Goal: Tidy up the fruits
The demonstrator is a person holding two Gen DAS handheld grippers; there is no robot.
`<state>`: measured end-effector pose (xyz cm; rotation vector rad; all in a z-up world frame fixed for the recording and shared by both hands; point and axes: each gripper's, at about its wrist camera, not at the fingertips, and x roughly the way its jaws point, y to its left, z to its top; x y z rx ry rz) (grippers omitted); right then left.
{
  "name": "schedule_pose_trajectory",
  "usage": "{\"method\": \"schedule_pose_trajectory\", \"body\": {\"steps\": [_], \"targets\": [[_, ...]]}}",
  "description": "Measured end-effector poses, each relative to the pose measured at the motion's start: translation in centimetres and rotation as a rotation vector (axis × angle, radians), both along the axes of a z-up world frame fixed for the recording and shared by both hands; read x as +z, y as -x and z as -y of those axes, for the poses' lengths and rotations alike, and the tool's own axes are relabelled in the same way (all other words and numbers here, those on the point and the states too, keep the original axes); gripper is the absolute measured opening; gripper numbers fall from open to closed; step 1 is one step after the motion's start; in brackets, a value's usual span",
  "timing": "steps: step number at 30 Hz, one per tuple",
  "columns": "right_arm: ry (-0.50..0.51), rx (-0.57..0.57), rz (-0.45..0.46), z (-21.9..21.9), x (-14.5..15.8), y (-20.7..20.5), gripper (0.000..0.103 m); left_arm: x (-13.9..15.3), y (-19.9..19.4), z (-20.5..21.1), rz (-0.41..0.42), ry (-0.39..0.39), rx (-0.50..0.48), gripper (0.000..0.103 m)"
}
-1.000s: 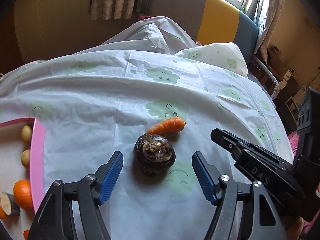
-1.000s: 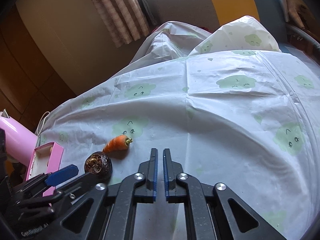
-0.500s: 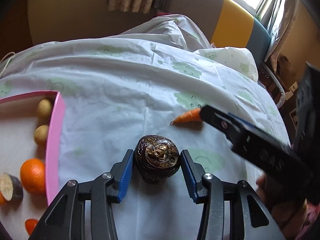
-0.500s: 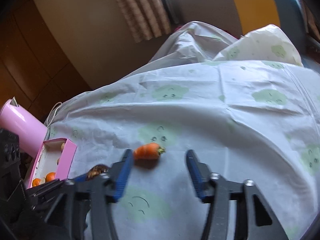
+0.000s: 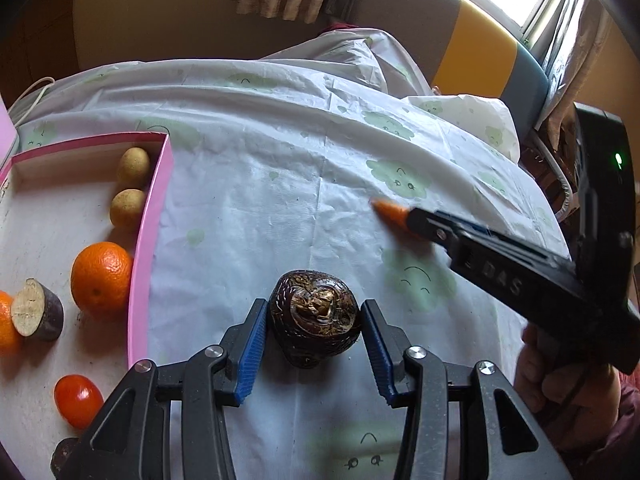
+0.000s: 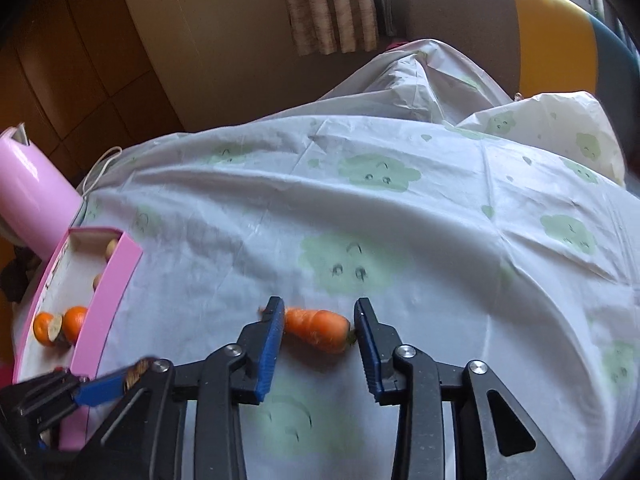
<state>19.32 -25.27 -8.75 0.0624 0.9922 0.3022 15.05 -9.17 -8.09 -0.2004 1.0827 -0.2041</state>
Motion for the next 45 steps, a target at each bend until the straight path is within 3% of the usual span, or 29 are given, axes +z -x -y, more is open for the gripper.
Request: {"method": "schedule_pose_trajectory", "body": {"steps": [6,8,10,12,19,22,25,26,27,28,30,33,35,37,40,42,43,44,45], "targets": [[-0.08,0.01,-0.105,1.8,-0.3,3.6,0.025,0.2,1.2,-0.3,0.001,-0.001,-0.019,0.047],[-0.054,0.025,-0.095,1.9,-0.2,4.6,0.027,0.2,1.6,-0.3,0.003,-0.006,-0.023,0.047],[-0.04,0.023,-0.078,1.9,0.0,5.0,0.041,0.2,1.8,-0.4,0.001,-0.002,-0.025,0.047],[-0.028,0.025,-0.053,1.7,0.4,5.1,0.046,0.4,2.1,-0.5,0.006,-0.005,-0.029,0.047],[-0.052,0.003,-0.019,-0.2,1.0,3.7,0.048,1.2,3.0,-0.9,0.033,-0.004,-0.039,0.047],[0.031,0.022,0.013,-1.7,0.6,3.0,0.05,1.8,3.4,-1.2,0.044,0.0,-0.048,0.047],[0.049,0.064,-0.019,-2.0,0.0,2.7,0.056,2.5,3.9,-1.7,0.064,0.001,-0.057,0.047],[0.052,0.075,-0.036,-2.0,-0.2,2.8,0.055,2.6,4.0,-1.8,0.071,0.0,-0.059,0.047],[0.068,0.077,-0.033,-2.0,-0.2,3.1,0.045,2.7,4.2,-1.8,0.074,0.002,-0.059,0.047],[0.084,0.075,-0.029,-1.9,-0.2,3.3,0.027,2.8,4.3,-1.9,0.074,0.007,-0.06,0.047],[0.073,0.068,-0.043,-1.7,-0.3,3.7,0.014,3.0,4.4,-1.9,0.075,0.015,-0.066,0.047],[0.074,0.093,-0.047,-1.7,-0.2,4.3,0.014,3.4,4.8,-2.0,0.087,0.02,-0.078,0.047],[0.11,0.106,-0.021,-1.9,0.2,4.5,0.02,3.6,4.9,-2.1,0.094,0.021,-0.081,0.047],[0.113,0.113,-0.008,-2.0,0.6,4.0,0.051,3.8,4.9,-2.2,0.101,0.018,-0.08,0.047],[0.145,0.143,-0.004,-3.1,0.5,3.1,0.058,3.9,4.9,-2.5,0.106,0.014,-0.074,0.047],[0.175,0.167,-0.023,-4.1,0.1,2.6,0.053,4.1,5.0,-2.7,0.114,0.009,-0.07,0.047],[0.194,0.179,-0.029,-4.6,-0.2,2.6,0.031,4.2,5.1,-2.8,0.12,0.007,-0.068,0.047],[0.218,0.177,-0.034,-4.9,-0.5,2.7,0.02,4.3,5.1,-2.9,0.124,0.004,-0.066,0.047],[0.226,0.171,-0.018,-5.0,-0.5,2.9,0.021,4.4,5.2,-2.9,0.128,0.002,-0.066,0.047]]}}
